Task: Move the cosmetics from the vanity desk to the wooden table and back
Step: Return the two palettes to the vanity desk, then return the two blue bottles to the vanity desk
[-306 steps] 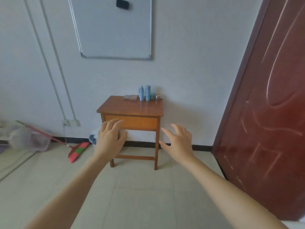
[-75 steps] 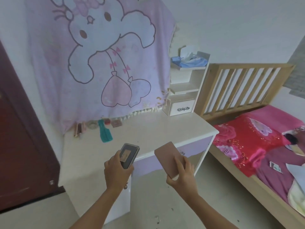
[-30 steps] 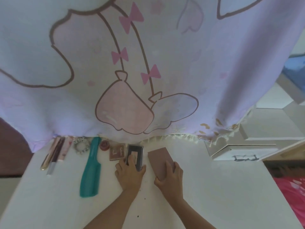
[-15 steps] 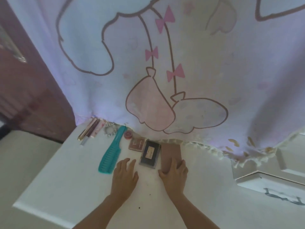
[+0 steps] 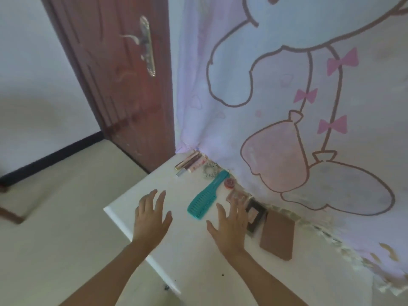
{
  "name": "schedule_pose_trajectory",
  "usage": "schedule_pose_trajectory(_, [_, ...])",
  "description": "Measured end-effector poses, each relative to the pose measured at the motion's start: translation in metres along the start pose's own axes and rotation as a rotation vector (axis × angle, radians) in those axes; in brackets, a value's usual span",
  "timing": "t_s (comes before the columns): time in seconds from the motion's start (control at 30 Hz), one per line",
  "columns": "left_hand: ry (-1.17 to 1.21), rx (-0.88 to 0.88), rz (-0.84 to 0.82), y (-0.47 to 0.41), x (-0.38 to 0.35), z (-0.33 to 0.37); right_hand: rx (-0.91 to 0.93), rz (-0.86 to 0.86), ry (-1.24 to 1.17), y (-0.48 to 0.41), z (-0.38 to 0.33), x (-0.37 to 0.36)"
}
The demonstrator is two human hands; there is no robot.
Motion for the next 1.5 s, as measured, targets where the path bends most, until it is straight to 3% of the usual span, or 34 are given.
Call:
schedule_pose_trajectory(0.23, [-0.023, 0.291, 0.049, 0.037, 0.068, -0.133, 0.37, 0.06, -0.111, -0.018, -0.151, 0.002])
schedule_pose_trajectory(0.43, [-0.131, 0.592, 0.18, 0.111, 0.151, -0.271, 0.753, 0.171, -0.256, 0.013, -0.332, 0.017])
schedule_pose_trajectory(0.63, [-0.143, 0.758, 0.302, 0.174, 0.24, -0.4, 0.986, 0.216, -0.307, 0.048, -0.498, 0.048])
schedule_pose_trajectory(0.83, [-0.195, 0.849, 0.417, 0.215, 0.312, -0.484, 1.093, 0.232, -0.34, 0.069, -0.61, 0.073])
schedule_pose_trajectory(1.03, [-0.233, 0.896, 0.49, 0.221, 0.351, -0.537, 1.169, 0.362, -0.473, 0.059, -0.696, 0.091])
schedule_pose_trajectory(1.5, [-0.258, 0.985, 0.58, 0.109, 0.415, -0.687, 1.299, 0.412, -0.704, -0.053, -0.9, 0.07])
Point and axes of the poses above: each hand's wrist, its own y-axis away from the middle knuckle, its own x-axis out of the back of the hand, z = x × y, the point moved 4 cm from there along -y, towards the middle knuckle, and after that the axes turned 4 degrees about -y, right-handed, at the moved point
